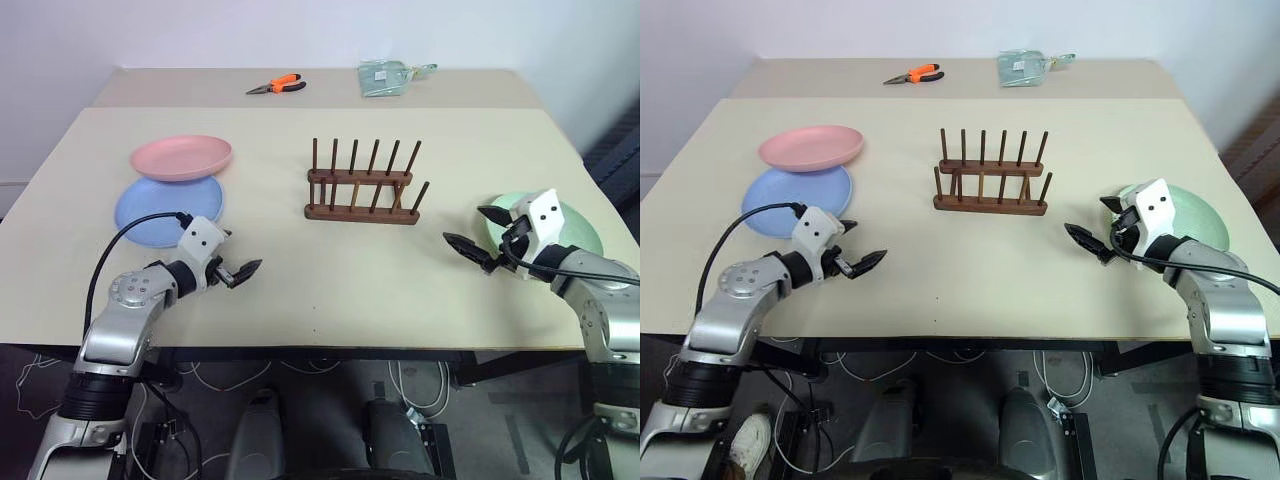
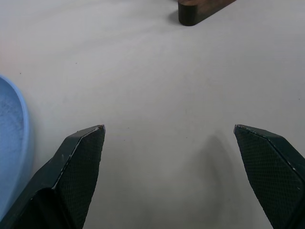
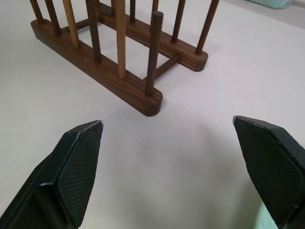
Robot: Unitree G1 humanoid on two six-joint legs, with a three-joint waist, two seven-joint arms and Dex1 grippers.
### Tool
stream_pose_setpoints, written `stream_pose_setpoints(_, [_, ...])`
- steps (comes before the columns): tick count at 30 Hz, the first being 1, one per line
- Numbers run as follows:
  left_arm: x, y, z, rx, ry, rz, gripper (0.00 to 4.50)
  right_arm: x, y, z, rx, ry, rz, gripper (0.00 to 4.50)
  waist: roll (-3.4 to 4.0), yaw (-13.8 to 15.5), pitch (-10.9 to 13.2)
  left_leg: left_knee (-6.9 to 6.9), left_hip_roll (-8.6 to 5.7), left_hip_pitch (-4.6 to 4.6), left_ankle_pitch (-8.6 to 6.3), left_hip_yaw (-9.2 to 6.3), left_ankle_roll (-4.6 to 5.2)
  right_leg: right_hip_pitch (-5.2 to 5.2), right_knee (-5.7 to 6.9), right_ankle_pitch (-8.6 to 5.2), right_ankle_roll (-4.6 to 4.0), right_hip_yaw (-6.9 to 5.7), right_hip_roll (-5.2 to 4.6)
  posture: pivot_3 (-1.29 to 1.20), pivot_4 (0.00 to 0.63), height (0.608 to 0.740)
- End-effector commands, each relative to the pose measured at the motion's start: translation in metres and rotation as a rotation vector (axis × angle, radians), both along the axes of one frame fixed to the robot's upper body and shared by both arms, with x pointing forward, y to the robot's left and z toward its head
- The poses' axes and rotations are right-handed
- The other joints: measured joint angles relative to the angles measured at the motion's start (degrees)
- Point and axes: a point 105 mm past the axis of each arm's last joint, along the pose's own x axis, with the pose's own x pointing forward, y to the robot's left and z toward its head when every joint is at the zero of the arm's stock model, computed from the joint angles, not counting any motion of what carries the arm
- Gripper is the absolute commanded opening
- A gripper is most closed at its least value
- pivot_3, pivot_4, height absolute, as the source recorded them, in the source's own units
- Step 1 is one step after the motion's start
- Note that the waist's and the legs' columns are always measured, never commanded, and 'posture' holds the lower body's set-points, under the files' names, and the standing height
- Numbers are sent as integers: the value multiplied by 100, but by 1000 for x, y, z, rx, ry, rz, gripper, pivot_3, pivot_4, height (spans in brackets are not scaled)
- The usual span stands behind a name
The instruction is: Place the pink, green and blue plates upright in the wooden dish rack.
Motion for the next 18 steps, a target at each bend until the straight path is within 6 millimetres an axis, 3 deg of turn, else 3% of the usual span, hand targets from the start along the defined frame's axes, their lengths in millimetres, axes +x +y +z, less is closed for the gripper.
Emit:
stream_pose_setpoints(1, [0,-3,12,-5,-61,-9,4441,3,4,13,-4,-58,9,4500,0,0,0,0,0,0,0,0,0,0,0,0,0,0,0,0,150,740])
stream_pose_setpoints(9, [10,-8,13,-44,-41,-11,4441,-2,22,5,19,-10,76,4500,0,24,0,0,-1,0,0,0,0,1,0,0,1,0,0,0,150,740])
stream_pose_setpoints(12, [25,-25,12,-47,-16,-74,4441,-7,26,5,11,-34,57,4500,0,67,0,4,-1,0,0,-1,0,3,0,0,1,0,0,0,150,740])
stream_pose_setpoints(18, [75,-69,18,-46,-14,-180,4441,-17,33,4,6,-68,15,4500,-5,157,0,11,-4,-4,0,-1,1,4,-1,2,4,0,0,0,150,740])
